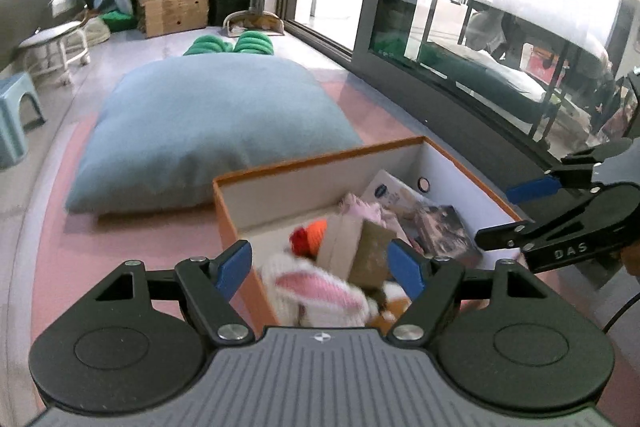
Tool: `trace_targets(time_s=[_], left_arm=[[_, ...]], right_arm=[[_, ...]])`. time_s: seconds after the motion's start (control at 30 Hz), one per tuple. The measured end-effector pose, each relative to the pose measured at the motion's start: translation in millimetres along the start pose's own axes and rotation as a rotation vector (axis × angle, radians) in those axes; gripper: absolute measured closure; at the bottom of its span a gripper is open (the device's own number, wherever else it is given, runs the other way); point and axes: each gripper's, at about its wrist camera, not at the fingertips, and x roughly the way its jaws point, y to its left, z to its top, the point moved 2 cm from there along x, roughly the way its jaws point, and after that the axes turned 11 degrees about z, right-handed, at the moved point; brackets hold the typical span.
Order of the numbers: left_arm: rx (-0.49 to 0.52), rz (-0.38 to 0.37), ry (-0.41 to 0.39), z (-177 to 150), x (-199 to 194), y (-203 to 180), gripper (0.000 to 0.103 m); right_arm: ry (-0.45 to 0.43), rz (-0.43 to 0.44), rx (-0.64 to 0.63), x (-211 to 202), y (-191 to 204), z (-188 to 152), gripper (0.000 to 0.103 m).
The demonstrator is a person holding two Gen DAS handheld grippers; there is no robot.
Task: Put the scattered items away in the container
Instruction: 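Open the left tool to drop the gift box while the right tool releases the card, then withdraw both tools from the box toward the pink card holder and glittery tin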
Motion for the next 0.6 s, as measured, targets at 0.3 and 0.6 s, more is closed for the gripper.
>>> trace_targets(time_s=[0.3, 0.6], left_arm=[[-0.048, 0.0, 0.039, -41.9, -43.2, -0.6, 0.015], [-0.051, -0.029, 0.08, -67.2, -63.4, -13.8, 0.015]], right_arm=[[0.001, 0.041, -0.011, -38.9, 25.5, -51.9, 0.032], [0.006, 0.061, -0.005, -60.2, 43.0, -83.4, 0.032]])
